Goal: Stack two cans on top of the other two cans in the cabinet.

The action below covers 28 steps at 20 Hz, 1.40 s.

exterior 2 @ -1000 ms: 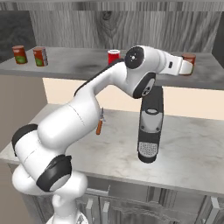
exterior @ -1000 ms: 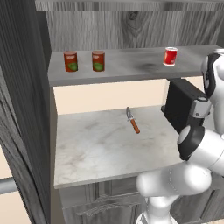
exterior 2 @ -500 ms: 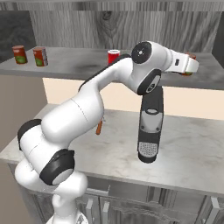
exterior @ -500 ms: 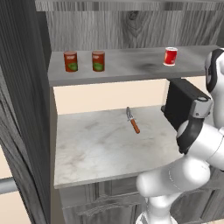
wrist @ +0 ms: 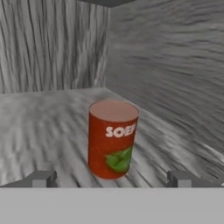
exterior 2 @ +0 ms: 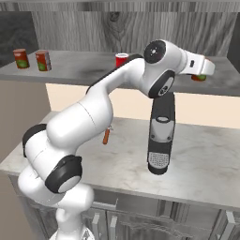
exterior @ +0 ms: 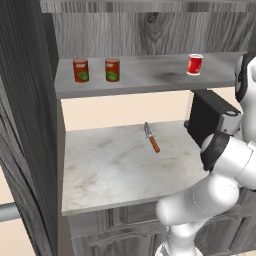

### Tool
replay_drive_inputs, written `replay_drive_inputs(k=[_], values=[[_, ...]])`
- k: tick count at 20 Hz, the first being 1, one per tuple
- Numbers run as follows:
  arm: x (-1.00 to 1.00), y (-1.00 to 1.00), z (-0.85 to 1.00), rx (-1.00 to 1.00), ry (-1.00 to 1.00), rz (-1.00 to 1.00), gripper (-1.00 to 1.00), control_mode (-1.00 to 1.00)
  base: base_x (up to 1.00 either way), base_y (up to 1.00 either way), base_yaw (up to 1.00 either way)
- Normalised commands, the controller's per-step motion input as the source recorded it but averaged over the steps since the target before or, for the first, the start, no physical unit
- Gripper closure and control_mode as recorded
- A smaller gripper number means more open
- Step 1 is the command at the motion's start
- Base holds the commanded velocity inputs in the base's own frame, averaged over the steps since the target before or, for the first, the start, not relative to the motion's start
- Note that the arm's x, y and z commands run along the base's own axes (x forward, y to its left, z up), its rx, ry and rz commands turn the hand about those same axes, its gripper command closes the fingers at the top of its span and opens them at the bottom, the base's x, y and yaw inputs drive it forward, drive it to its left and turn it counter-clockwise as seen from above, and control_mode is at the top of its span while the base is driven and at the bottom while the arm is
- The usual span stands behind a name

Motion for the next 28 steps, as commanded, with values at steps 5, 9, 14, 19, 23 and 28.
replay_drive_inputs(k=[5,9,14,19,23,28], values=[[0.11,0.0,0.0,0.0,0.0,0.0,-1.0,-1.0,0.0,0.0,0.0],[0.09,0.0,0.0,0.0,0.0,0.0,-1.0,-1.0,0.0,0.0,0.0],[0.05,0.0,0.0,0.03,0.0,0.0,-1.0,-1.0,0.0,0.0,0.0],[0.02,0.0,0.0,0.05,0.0,0.0,-1.0,-1.0,0.0,0.0,0.0],[0.0,0.0,0.0,0.07,0.0,0.0,-1.0,-1.0,0.0,0.0,0.0],[0.01,0.0,0.0,0.06,0.0,0.0,-1.0,-1.0,0.0,0.0,0.0]])
